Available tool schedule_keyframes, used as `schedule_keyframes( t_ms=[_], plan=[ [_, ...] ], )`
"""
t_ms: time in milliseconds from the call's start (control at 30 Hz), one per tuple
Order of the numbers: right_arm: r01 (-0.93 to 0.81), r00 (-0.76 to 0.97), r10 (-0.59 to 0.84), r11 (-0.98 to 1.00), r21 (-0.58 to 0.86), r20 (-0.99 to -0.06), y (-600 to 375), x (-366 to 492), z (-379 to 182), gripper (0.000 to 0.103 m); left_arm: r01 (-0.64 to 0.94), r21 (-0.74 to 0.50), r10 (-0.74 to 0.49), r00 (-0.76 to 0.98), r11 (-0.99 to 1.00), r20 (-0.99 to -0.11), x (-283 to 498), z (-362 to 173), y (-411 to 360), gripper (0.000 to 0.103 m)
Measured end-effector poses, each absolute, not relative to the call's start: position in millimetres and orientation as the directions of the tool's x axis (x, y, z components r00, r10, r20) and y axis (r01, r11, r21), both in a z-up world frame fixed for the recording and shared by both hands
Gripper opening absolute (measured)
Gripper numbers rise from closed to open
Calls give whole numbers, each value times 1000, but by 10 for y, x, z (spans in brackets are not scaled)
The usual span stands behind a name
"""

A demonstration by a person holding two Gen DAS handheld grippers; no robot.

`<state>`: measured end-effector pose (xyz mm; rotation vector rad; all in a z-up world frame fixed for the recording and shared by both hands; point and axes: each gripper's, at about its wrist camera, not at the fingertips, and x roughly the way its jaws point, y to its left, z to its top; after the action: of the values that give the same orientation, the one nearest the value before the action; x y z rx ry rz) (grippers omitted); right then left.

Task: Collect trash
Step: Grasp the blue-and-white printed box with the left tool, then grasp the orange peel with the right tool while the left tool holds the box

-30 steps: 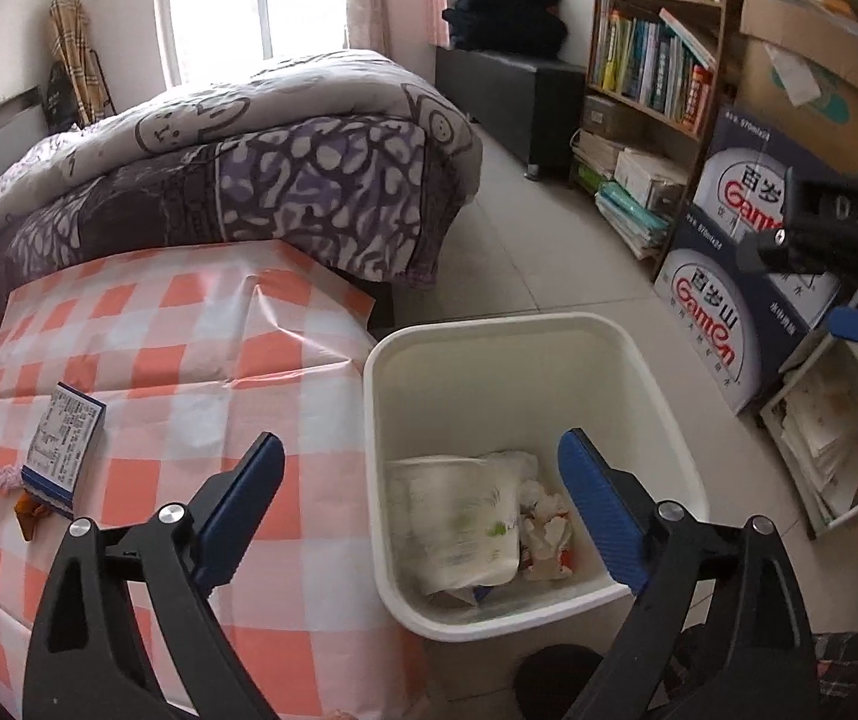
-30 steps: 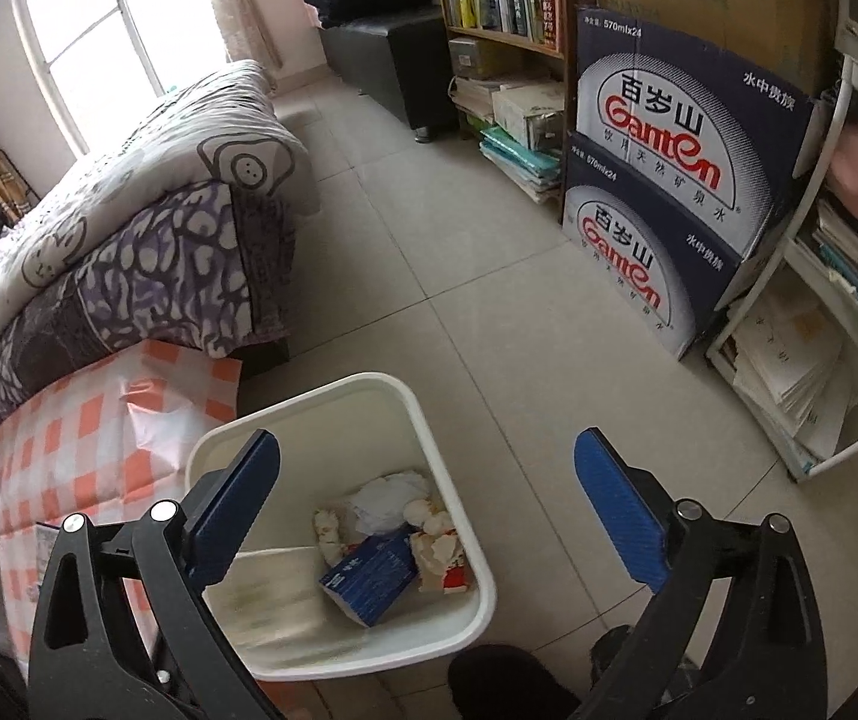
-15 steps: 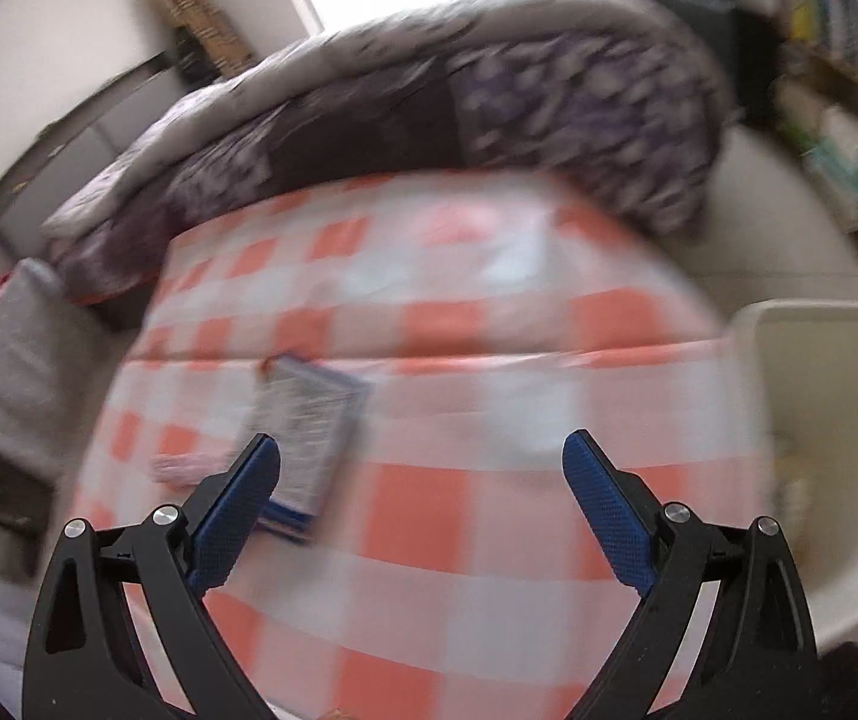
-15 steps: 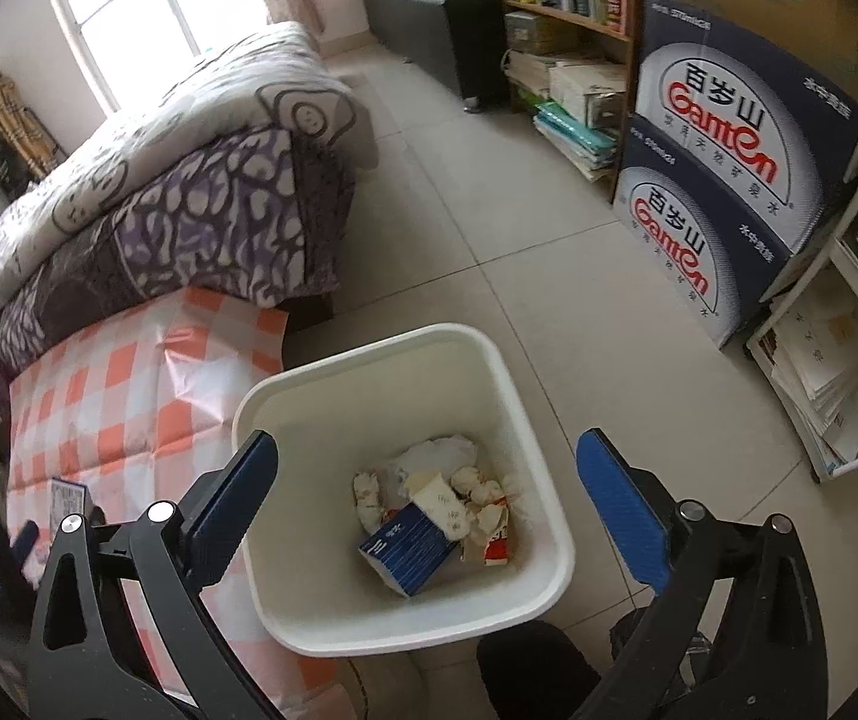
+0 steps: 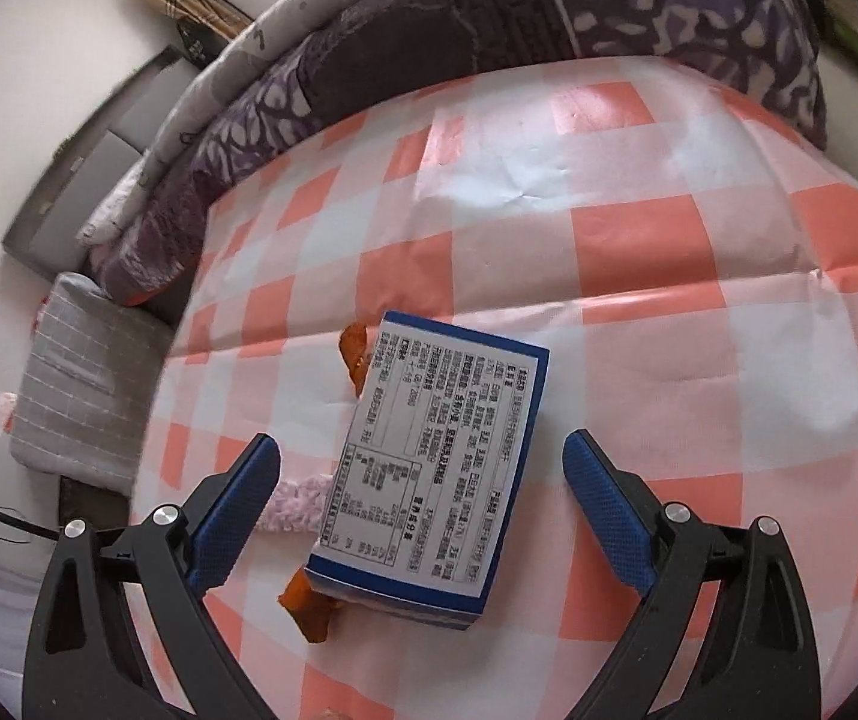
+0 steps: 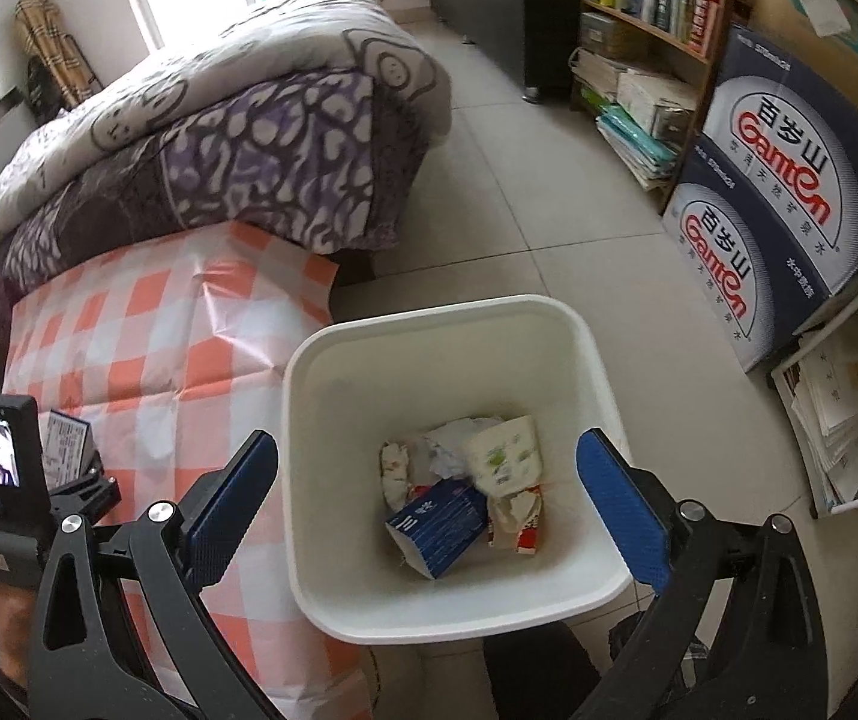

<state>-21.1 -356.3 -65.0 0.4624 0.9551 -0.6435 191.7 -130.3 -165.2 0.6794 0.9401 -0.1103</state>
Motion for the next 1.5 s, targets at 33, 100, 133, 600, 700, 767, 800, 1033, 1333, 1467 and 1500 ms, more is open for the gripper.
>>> schedule_keyframes(
  t_ms=[33,100,133,600,700,767,800,1033,1333,1467,1500],
  plan=[
    [680,416,-295,729,79,-860,-3528,-187,-663,96,375,473,185,594,797,-783,1920,-1656,-1291,92],
    [675,413,-295,734,72,-862,-3469,-145,-675,96,400,399,124,560,825,-819,1913,-1630,-1228,72],
    [674,413,-295,736,71,-862,-3447,-128,-681,96,408,367,102,541,836,-835,1903,-1614,-1207,59],
    [481,501,-215,875,63,-838,-2393,451,-703,96,154,-18,-106,585,988,-804,1637,-612,69,59],
    [435,507,-159,896,92,-847,-2082,574,-764,96,65,-83,-106,609,994,-786,1535,-428,410,59],
    [414,509,-132,904,108,-851,-1931,639,-796,96,32,-101,-98,627,994,-773,1478,-323,574,59],
    [399,514,-120,910,112,-849,-1824,685,-819,96,16,-106,-91,646,994,-758,1427,-237,673,59],
    [248,558,-53,963,105,-828,-1077,1014,-1041,96,-45,-132,-64,694,990,-717,1331,-8,1127,59],
    [166,573,-47,984,60,-818,-468,1408,-1415,95,-101,-151,-46,665,983,-745,1364,-127,1551,59],
    [188,561,-67,981,48,-825,-381,1540,-1556,92,-103,-149,-44,660,983,-750,1351,-161,1622,59],
    [191,555,-70,981,45,-829,-372,1576,-1598,89,-100,-146,-44,658,984,-752,1351,-173,1628,59]
  ],
)
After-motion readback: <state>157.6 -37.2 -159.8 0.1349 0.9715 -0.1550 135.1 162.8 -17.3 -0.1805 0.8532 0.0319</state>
